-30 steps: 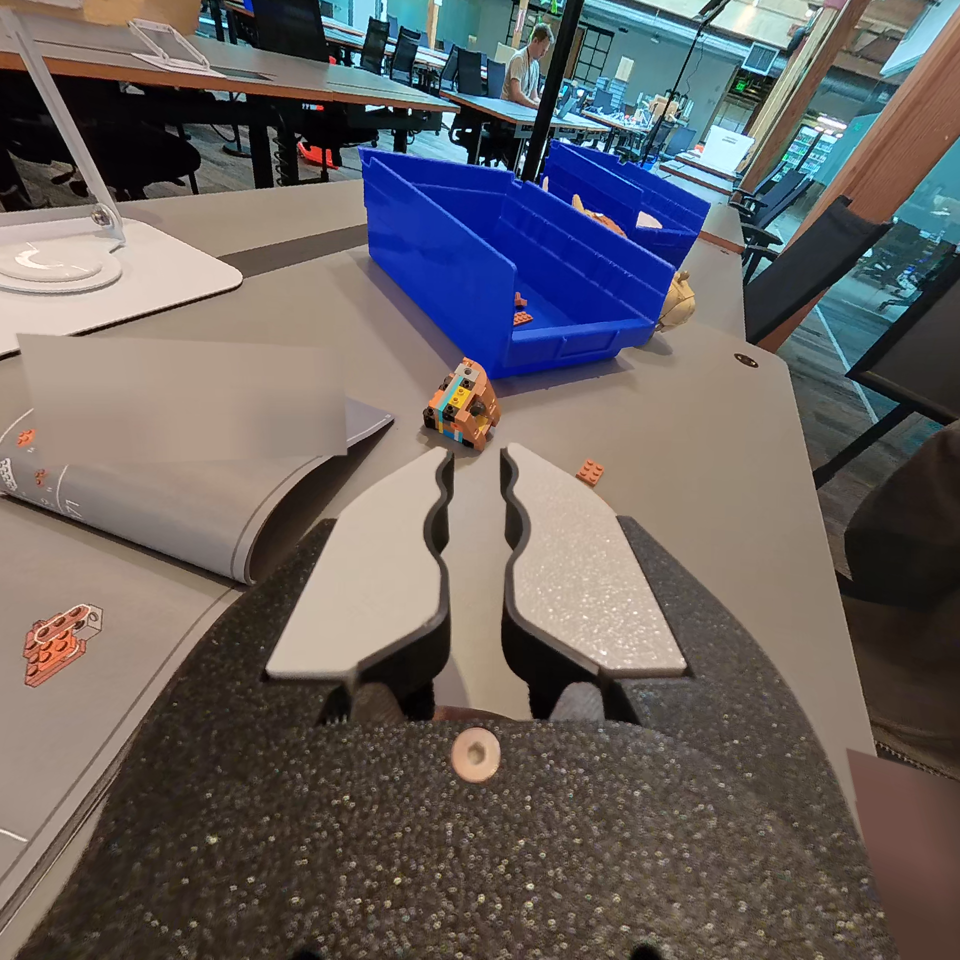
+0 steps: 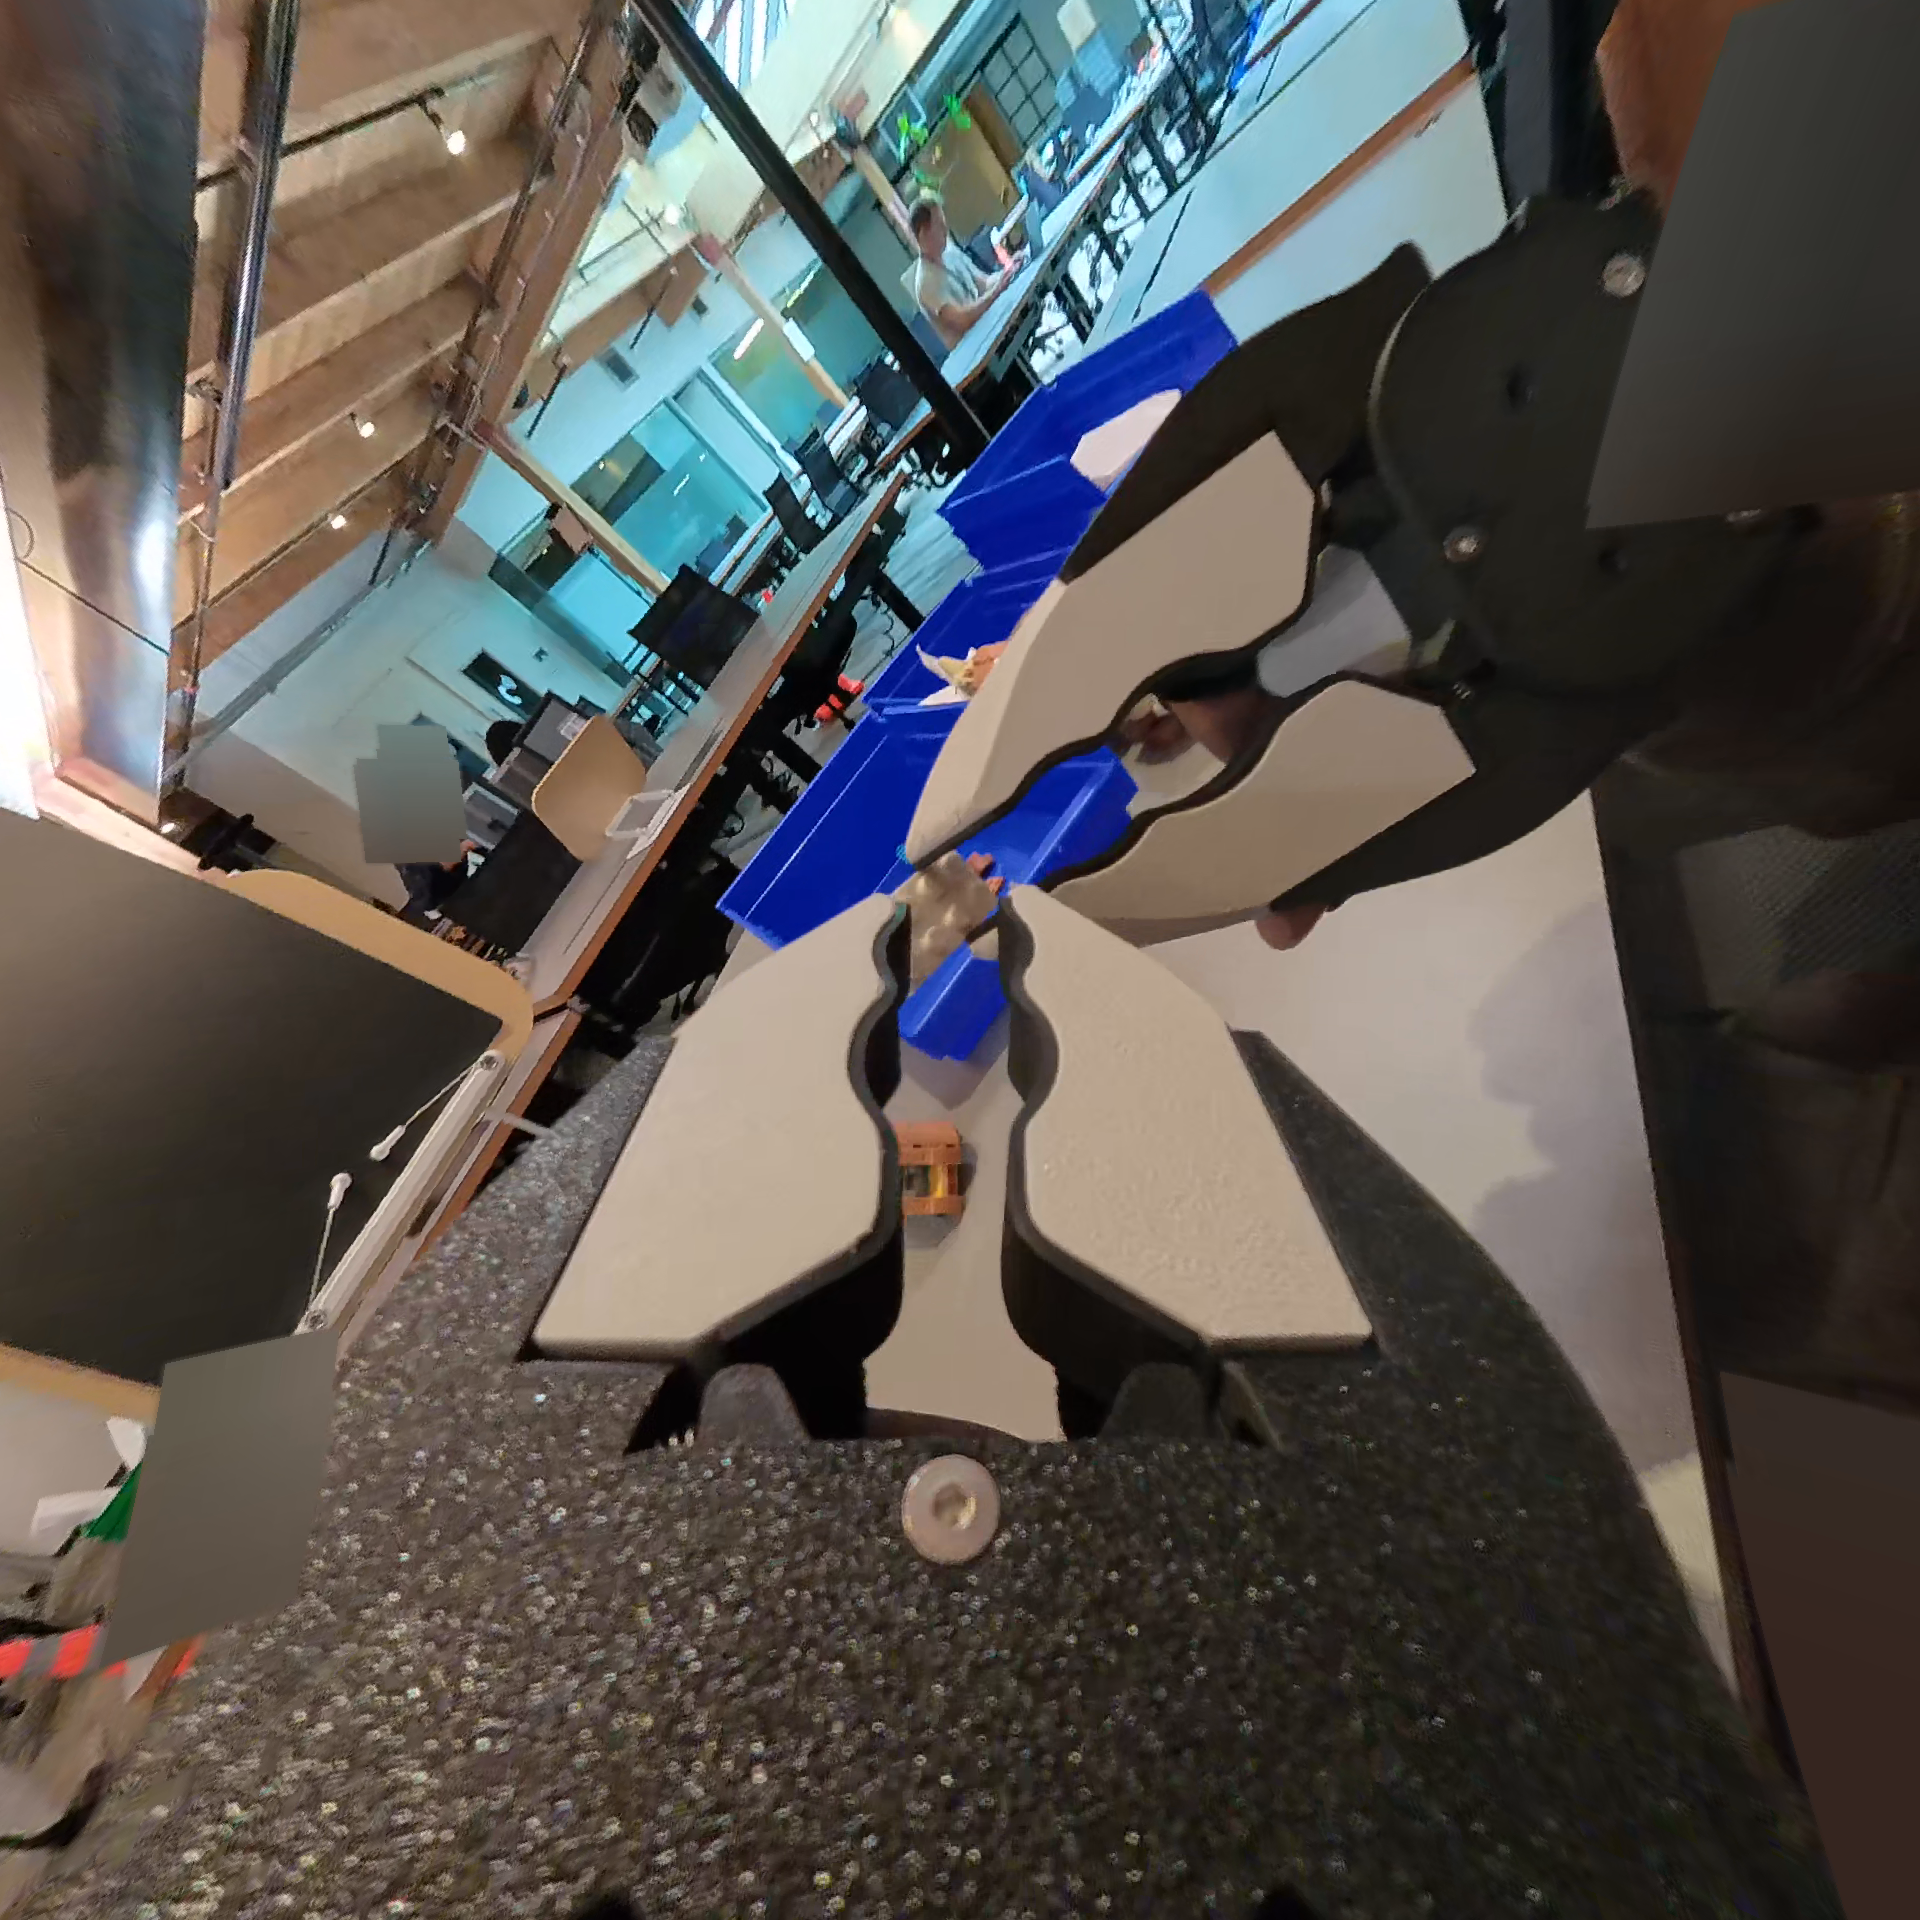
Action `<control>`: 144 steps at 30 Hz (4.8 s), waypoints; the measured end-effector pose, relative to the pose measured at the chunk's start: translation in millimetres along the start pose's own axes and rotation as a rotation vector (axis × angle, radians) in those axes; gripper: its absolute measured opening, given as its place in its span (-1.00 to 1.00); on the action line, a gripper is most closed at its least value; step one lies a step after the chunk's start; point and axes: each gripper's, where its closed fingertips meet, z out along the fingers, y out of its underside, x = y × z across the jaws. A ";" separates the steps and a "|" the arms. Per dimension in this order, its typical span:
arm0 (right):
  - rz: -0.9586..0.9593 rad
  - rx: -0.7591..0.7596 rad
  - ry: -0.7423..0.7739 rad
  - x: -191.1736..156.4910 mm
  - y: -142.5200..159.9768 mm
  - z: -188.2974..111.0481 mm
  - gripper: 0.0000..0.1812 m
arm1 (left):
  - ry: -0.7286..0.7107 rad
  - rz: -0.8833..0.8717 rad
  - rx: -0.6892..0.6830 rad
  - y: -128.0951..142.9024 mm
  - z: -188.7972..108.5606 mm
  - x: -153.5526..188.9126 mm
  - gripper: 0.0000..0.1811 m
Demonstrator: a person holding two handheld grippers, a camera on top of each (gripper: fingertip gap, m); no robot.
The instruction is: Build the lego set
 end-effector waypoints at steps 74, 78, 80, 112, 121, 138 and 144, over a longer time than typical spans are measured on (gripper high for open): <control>0.830 -0.213 -0.644 -115.6 116.4 53.2 -0.86 | 0.456 -0.152 -0.398 199.7 29.1 2.3 -0.82; 1.265 -0.133 -0.889 -115.0 90.5 45.6 -0.70 | 0.430 0.130 -0.262 161.7 23.5 12.9 -0.82; 1.379 -0.090 -0.949 -110.4 82.2 43.6 -0.67 | 0.429 0.252 -0.241 156.0 22.0 18.8 -0.82; 1.799 0.370 -0.712 -73.6 35.3 51.5 -0.95 | 0.300 -1.124 0.318 99.9 7.4 1.4 -0.85; 1.752 0.349 -0.698 -77.9 35.1 50.5 -0.95 | 0.314 -1.144 0.334 102.4 5.3 4.3 -0.94; 1.607 0.282 -0.791 -83.3 37.5 36.5 -0.73 | 0.418 -1.036 0.242 102.2 -5.7 22.5 -0.95; 1.283 0.133 -0.970 -80.6 36.9 34.5 -0.68 | 0.552 -0.955 0.060 111.8 -13.8 40.6 -0.95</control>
